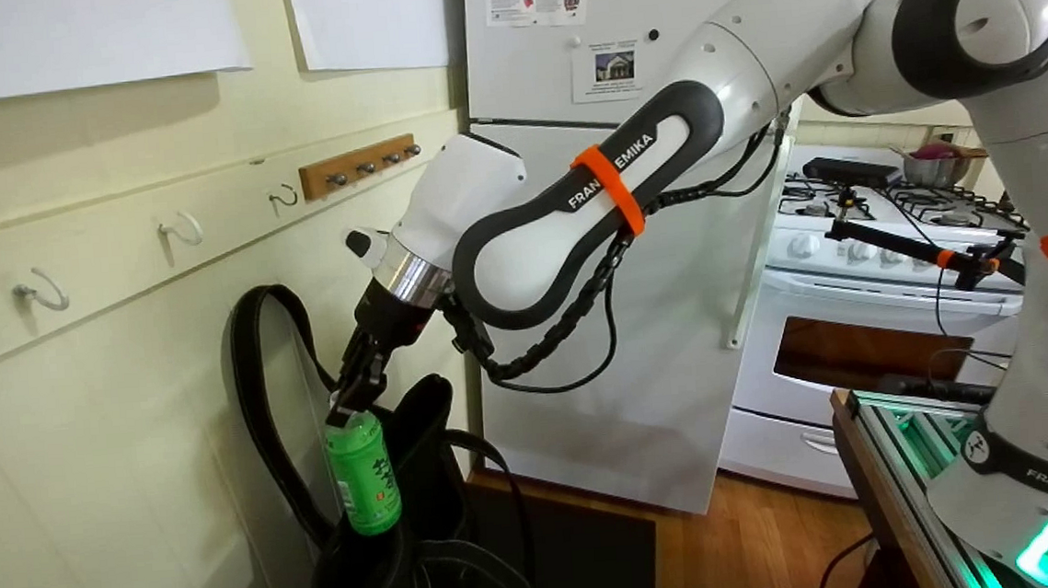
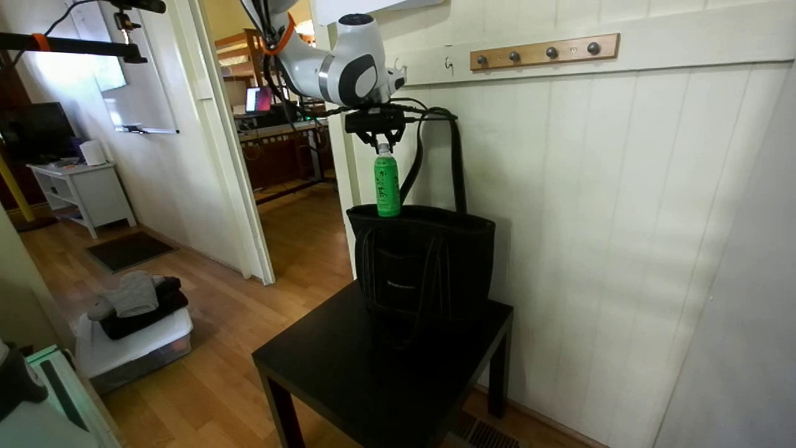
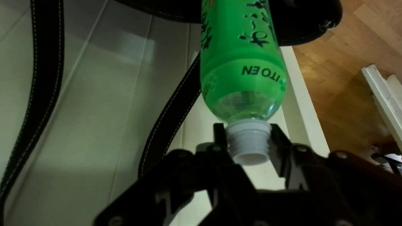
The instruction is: Take the green bottle out of the black bag.
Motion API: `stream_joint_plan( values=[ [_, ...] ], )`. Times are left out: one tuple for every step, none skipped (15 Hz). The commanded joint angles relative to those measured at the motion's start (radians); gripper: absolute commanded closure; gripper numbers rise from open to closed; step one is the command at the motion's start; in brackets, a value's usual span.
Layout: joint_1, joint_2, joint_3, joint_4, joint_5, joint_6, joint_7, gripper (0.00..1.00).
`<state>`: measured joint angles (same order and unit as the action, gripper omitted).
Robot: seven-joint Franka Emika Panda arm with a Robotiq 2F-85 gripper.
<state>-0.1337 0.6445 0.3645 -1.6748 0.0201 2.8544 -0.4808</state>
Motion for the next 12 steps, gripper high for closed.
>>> stream_joint_plan(
  values=[
    [-0.028,0.082,0.057,0.056,0.009,0.028,-0.09,0.88],
    [-0.032,0.097,0.068,0.066,0.007,0.021,-0.104,0.88],
    [-0.039,0.116,0.082,0.077,0.009,0.021,-0.119,0.88],
    [-0.04,0.13,0.089,0.087,0.009,0.021,-0.131,0.88],
    [-0.042,0.145,0.098,0.099,0.009,0.024,-0.142,0.88],
    [-0.041,0.157,0.101,0.108,0.007,0.021,-0.15,0.88],
    [-0.041,0.168,0.104,0.119,0.007,0.024,-0.155,0.88],
    [-0.042,0.179,0.11,0.129,0.007,0.025,-0.163,0.88],
    [-0.04,0.192,0.111,0.142,0.006,0.021,-0.167,0.88],
    [-0.037,0.204,0.111,0.154,0.005,0.02,-0.17,0.88],
    [-0.034,0.219,0.112,0.165,0.004,0.016,-0.174,0.88],
    [-0.03,0.234,0.11,0.176,0.002,0.014,-0.176,0.88]
  ],
)
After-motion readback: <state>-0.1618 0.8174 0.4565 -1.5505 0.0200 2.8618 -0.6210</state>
